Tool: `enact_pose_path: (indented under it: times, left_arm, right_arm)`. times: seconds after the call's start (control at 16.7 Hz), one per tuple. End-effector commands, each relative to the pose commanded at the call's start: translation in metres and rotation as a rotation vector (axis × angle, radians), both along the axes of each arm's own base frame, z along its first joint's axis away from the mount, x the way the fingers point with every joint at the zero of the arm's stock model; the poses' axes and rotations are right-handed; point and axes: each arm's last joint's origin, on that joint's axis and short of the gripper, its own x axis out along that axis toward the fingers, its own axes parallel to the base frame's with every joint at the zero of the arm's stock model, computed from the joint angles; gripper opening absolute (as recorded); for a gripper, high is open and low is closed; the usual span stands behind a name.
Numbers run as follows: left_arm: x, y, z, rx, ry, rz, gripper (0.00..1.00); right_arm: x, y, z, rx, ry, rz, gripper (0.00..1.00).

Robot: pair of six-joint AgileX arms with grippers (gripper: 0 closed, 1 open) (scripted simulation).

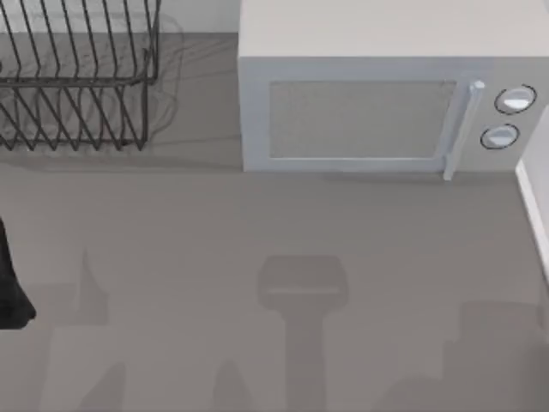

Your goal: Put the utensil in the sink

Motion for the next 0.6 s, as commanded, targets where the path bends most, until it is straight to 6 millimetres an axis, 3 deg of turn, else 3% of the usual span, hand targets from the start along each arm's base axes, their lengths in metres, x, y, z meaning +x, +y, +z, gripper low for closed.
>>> enact_pose_path:
  times: [0.18, 0.6]
  left_arm:
    - [0.0, 0.0, 0.0, 0.0, 0.0, 0.0, 1.0]
    - [0.0, 0.0, 0.0, 0.0, 0.0, 0.0, 1.0]
  right_arm:
    - [0.004, -0.001, 0.02, 0.002, 0.011, 0.006, 0.0]
    - [-0.001, 0.0, 0.091, 0.002, 0.011, -0.001, 0.0]
